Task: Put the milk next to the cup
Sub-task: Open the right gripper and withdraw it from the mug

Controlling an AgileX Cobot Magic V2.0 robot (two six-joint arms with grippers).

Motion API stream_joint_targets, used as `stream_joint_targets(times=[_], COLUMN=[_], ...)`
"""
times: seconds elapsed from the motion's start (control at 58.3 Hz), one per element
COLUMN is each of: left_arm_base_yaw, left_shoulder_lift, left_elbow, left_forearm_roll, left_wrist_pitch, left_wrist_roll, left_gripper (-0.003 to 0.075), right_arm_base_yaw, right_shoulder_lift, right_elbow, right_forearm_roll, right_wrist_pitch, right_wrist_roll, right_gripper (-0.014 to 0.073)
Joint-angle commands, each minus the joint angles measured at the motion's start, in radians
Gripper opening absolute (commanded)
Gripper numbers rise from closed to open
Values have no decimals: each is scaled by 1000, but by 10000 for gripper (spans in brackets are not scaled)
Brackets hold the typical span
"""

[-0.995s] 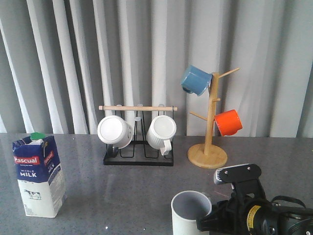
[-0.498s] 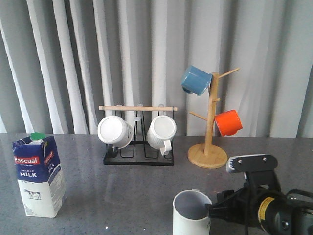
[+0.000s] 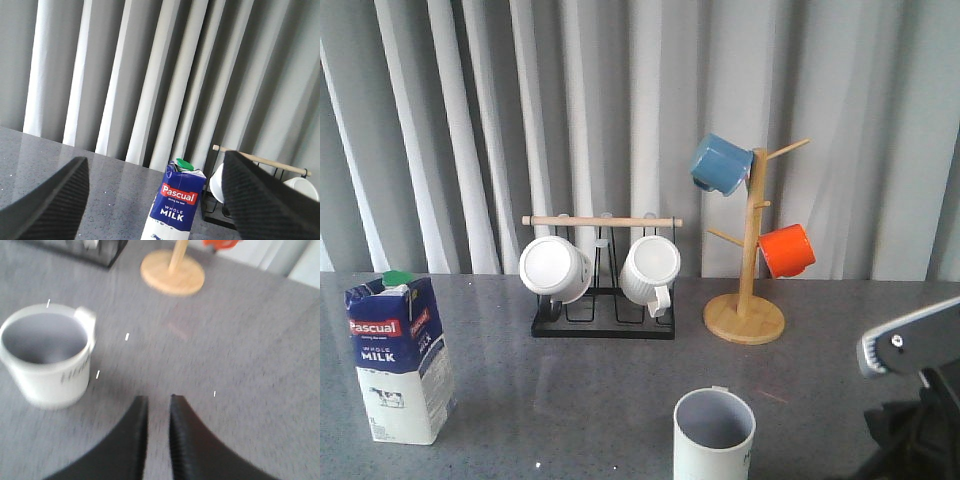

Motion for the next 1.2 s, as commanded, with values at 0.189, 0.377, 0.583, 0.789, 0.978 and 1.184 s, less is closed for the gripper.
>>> stream_joint_targets(times=[0.189, 0.377, 0.583, 0.789, 0.978, 1.184], left_arm_base_yaw=[0, 0, -1, 0, 0, 0], left_shoulder_lift=[16, 16, 60, 276, 534, 769], left_elbow=[-32, -41, -167, -476, -826, -1107], left_forearm_roll=[3, 3, -89, -462, -672, -687], left_wrist_pitch=[-27, -14, 49, 433, 780, 1015], left_wrist_roll=[-4, 3, 183, 754, 930, 928], left_gripper=[535, 535, 536, 536, 536, 536], right_arm_base_yaw=[55, 55, 55, 55, 55, 55], right_shoulder_lift=[-165, -219, -276, -313, -320, -320], right_elbow=[209, 400, 425, 425, 425, 425], right_forearm_roll=[137, 131, 127, 126, 127, 129], right_wrist_pitch=[31, 30, 13, 15, 26, 16], right_wrist_roll=[-210, -172, -128, -129, -128, -122], right_gripper=[-8, -8, -8, -8, -8, -8])
